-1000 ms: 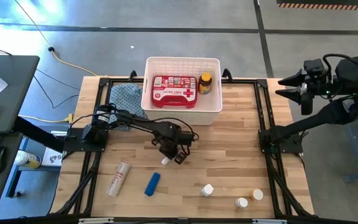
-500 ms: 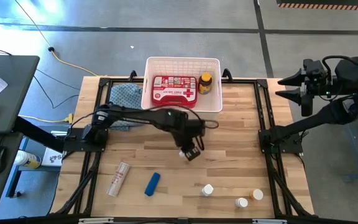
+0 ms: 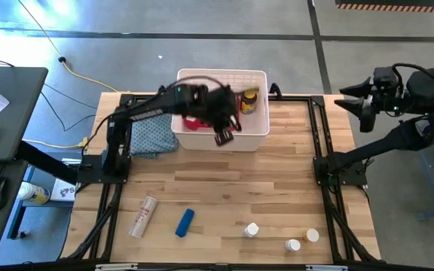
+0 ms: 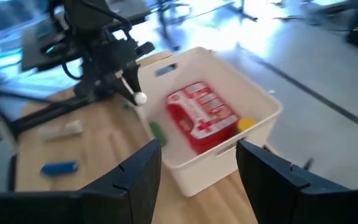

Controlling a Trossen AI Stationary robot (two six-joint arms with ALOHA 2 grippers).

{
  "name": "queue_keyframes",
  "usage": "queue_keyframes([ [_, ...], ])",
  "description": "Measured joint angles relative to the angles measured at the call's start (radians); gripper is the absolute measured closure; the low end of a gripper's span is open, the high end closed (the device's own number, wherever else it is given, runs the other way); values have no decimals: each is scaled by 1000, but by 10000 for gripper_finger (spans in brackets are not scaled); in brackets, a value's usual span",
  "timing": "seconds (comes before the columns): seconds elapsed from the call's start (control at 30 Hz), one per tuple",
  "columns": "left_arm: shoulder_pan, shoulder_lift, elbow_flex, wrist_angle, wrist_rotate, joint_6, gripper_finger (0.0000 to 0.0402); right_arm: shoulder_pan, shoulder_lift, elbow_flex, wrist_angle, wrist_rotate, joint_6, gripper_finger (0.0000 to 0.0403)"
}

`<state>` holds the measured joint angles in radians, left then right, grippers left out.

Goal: Pick & place medical supplies in basket/bin
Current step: Put the white rolled gauze into the white bin

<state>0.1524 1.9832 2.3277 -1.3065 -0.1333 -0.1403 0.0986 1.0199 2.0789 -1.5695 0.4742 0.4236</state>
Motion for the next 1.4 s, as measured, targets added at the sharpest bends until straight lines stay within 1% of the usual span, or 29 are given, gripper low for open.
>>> queue_keyframes([
  [0.2,157,31,1,-11,89,208,305,0,10,0,16,114,98,204],
  [0.4,279,109,-1,-52,200,335,313,0,36,0,18,180,187,204],
  [0.53,330,171,-2,-117,233,410,315,0,63,0,18,223,228,204],
  [0.77,344,235,-2,-173,355,485,313,0,115,0,17,252,288,204],
  [0.93,344,246,-2,-174,355,507,311,0,159,0,17,255,295,204],
  [1.03,345,245,-2,-213,354,557,311,0,184,0,17,256,295,204],
  [1.13,345,245,-4,-236,353,563,313,0,204,0,17,253,294,204],
  [1.27,343,244,-50,-238,358,553,310,0,215,0,17,248,293,204],
  [1.4,333,244,-112,-231,406,534,308,0,217,0,17,249,293,204],
])
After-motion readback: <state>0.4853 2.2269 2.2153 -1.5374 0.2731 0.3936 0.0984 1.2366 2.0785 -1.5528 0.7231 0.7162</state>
